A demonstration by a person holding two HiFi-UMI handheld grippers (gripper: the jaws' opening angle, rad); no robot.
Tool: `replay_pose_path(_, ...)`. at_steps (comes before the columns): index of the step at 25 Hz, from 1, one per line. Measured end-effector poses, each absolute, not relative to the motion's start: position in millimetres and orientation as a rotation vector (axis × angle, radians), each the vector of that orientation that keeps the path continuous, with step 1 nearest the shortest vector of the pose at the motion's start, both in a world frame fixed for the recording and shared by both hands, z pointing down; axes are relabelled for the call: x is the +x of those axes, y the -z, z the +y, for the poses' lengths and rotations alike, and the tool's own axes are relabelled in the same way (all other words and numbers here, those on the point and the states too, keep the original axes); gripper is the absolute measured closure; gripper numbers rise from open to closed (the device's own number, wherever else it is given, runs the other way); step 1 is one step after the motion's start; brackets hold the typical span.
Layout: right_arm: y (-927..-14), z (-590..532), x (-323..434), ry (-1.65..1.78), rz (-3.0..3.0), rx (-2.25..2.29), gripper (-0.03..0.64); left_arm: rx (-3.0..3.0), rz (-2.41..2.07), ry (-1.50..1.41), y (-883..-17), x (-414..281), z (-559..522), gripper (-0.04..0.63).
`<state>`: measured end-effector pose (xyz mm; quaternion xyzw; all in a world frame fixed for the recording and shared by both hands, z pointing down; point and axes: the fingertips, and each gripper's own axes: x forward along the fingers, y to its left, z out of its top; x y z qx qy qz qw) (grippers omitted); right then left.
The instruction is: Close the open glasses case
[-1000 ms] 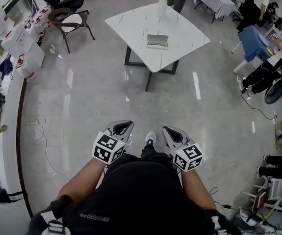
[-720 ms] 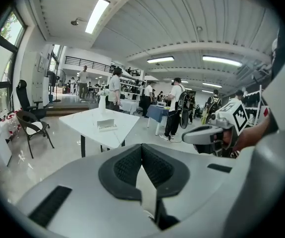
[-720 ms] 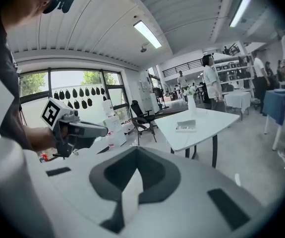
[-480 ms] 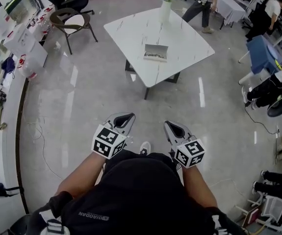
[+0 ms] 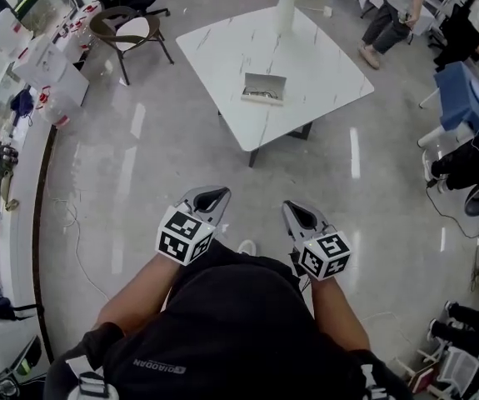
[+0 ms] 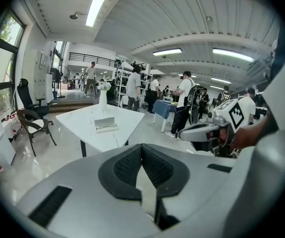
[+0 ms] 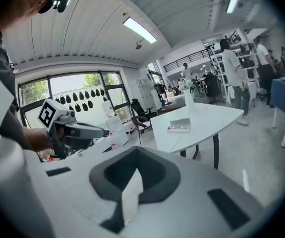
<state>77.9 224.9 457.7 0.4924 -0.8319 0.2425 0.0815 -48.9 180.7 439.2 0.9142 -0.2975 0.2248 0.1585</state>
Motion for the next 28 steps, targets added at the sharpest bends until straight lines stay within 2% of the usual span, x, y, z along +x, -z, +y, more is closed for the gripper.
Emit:
replay_pose_path(12, -458.8, 205.2, 80.7, -0.714, -2.502, 1.453, 0.615, 2.584, -0.829, -0.641, -452.9, -34.0, 163.5, 0.593)
replay_pose_path(28, -463.0, 121.5, 97.6, -0.715, -2.432, 1.489, 0.615, 2.599, -0.790, -0.641, -455.5, -25.6, 68.9, 0.594)
